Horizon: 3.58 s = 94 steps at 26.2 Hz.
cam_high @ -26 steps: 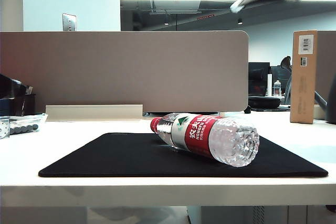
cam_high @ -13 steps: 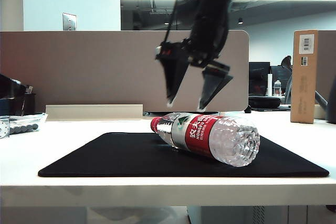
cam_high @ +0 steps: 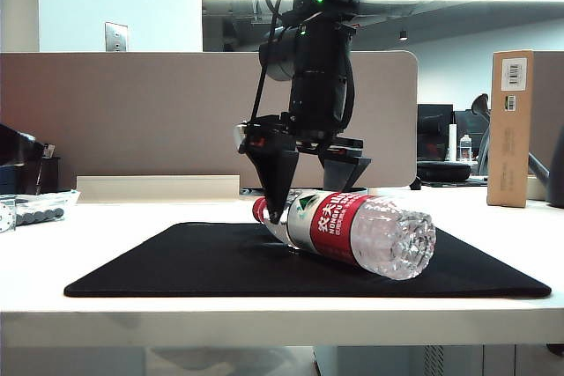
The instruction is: Stand the plastic bottle up on the black mouse pad.
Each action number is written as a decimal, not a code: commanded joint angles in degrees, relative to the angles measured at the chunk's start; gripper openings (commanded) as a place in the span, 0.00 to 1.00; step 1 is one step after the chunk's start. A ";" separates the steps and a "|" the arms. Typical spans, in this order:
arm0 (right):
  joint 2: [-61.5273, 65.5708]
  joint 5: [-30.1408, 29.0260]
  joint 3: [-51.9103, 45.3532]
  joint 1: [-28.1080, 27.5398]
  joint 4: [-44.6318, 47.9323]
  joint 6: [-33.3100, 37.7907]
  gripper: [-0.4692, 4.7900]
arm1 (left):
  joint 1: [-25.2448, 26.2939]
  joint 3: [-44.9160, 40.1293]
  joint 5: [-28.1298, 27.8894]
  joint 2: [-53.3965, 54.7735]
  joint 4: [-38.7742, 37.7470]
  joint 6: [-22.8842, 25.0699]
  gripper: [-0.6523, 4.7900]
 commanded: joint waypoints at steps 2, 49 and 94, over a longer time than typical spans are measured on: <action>-0.11 1.22 0.13 0.04 -0.77 0.74 0.71 | -0.09 0.26 0.22 0.00 0.66 -0.17 0.11; -38.93 12.68 -78.55 0.68 131.62 15.04 0.08 | 16.96 0.26 0.22 -4.96 0.59 -0.17 0.11; -29.86 11.13 -79.89 2.84 150.35 4.44 0.93 | 17.73 0.26 0.35 -4.61 0.61 -0.17 0.11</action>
